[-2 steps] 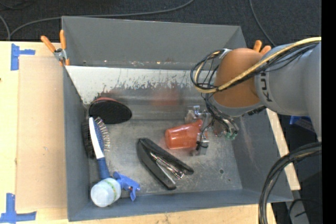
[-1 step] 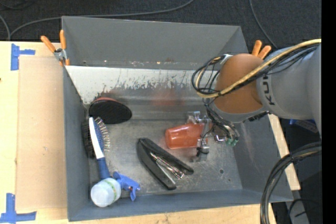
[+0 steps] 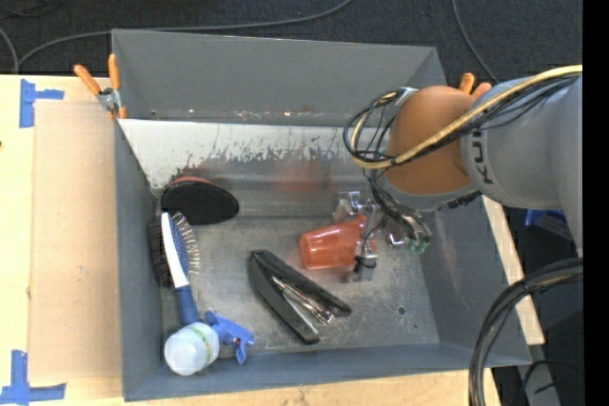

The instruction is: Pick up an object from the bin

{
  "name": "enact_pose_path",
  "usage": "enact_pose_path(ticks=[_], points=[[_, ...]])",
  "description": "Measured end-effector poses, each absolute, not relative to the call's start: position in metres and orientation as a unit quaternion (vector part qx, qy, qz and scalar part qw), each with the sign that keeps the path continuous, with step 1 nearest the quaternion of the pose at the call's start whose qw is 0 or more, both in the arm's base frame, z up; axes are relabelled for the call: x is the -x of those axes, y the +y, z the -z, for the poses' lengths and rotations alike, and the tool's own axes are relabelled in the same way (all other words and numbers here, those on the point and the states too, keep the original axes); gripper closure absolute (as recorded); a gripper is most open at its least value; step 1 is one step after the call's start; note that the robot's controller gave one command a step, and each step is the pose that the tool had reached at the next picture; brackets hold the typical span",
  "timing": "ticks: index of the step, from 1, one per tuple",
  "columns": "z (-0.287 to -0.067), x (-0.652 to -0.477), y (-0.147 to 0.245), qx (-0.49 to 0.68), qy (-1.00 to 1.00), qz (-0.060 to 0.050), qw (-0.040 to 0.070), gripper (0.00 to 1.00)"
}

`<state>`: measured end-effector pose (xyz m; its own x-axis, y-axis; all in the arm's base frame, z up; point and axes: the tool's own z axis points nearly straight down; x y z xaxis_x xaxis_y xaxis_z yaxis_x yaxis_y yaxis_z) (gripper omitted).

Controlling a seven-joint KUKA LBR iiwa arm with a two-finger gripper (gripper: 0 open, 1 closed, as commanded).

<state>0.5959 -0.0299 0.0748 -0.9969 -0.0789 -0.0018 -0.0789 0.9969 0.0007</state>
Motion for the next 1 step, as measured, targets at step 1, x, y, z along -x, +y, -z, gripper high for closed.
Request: enact_pose_path(ticks=[1], points=[[-0.0704, -0.5849, -0.0405, 0.042, 0.999, -0.003, -0.004, 0.00]])
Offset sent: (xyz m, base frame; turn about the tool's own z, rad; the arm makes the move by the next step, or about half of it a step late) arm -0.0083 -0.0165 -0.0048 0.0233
